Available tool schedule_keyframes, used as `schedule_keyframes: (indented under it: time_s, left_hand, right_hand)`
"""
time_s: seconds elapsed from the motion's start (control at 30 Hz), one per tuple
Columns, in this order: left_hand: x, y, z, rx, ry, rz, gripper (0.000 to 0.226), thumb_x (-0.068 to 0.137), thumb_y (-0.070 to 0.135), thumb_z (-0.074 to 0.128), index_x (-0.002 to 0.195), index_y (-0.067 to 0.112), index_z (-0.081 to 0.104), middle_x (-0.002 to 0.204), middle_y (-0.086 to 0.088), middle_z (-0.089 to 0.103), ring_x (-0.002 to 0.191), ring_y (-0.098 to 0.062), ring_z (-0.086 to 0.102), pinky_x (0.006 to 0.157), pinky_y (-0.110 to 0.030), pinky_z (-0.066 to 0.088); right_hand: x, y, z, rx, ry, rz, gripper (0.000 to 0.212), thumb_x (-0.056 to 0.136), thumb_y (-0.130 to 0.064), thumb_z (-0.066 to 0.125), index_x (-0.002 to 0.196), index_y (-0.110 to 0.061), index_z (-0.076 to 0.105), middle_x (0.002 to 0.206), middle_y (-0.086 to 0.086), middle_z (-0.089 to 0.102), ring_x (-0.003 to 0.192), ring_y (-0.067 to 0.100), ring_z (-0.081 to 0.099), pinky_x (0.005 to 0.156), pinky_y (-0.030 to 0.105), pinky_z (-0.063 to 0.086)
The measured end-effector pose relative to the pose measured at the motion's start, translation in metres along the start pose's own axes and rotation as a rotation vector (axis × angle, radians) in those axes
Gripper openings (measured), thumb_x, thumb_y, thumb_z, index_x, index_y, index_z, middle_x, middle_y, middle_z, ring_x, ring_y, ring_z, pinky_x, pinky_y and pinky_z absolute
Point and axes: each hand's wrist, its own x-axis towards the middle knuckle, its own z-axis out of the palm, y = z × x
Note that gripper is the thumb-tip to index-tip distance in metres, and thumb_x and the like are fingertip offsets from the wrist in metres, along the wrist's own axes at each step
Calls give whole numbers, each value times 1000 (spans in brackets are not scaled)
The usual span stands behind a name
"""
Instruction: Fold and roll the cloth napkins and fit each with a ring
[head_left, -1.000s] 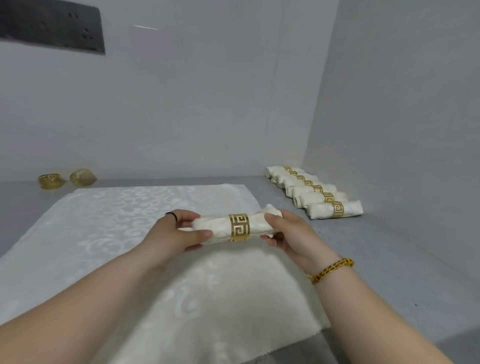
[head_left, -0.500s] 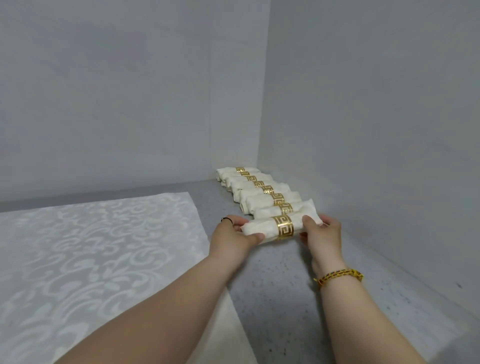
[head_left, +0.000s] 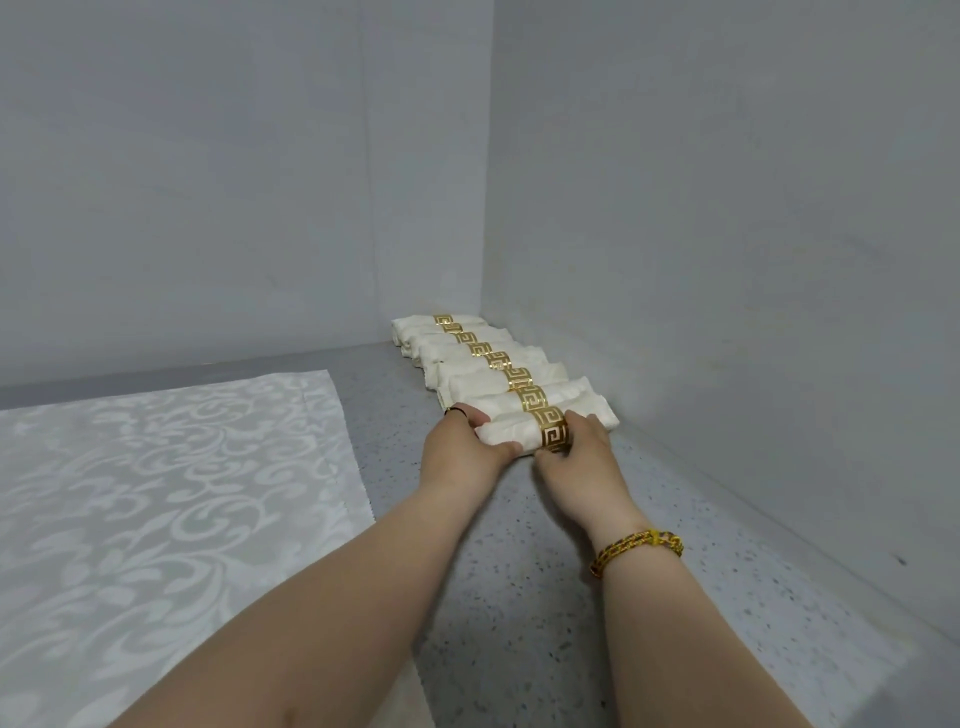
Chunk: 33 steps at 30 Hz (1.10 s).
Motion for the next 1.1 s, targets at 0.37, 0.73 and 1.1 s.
schedule_keyframes:
  time_s: [0.37, 0.73, 1.1]
  left_hand:
    - [2, 0, 2, 91, -16, 79, 39, 74, 23, 73, 105, 11, 52, 88, 1, 50, 82, -14, 47, 71, -21, 36]
    - [3, -6, -13, 148, 13, 87, 37, 75, 24, 72, 105, 11, 54, 86, 1, 51, 82, -15, 48, 69, -20, 35]
    - [6, -4, -9, 136, -7, 107, 43, 73, 24, 74, 108, 8, 54, 90, 0, 51, 83, -13, 47, 71, -19, 34]
  right_hand:
    - [-4, -2, -4, -198, 7, -6, 52, 86, -19, 46, 137, -18, 32, 149, 11, 20, 134, 30, 26, 111, 42, 25]
    - [-11, -6, -7, -404, -68, -117, 58, 94, -17, 36, 144, -30, 10, 155, 4, -2, 142, 25, 0, 116, 35, 2]
    - [-15, -8, -9, -388, -94, -83, 62, 94, -18, 39, 145, -29, 6, 155, 4, -8, 142, 25, -6, 115, 34, -1]
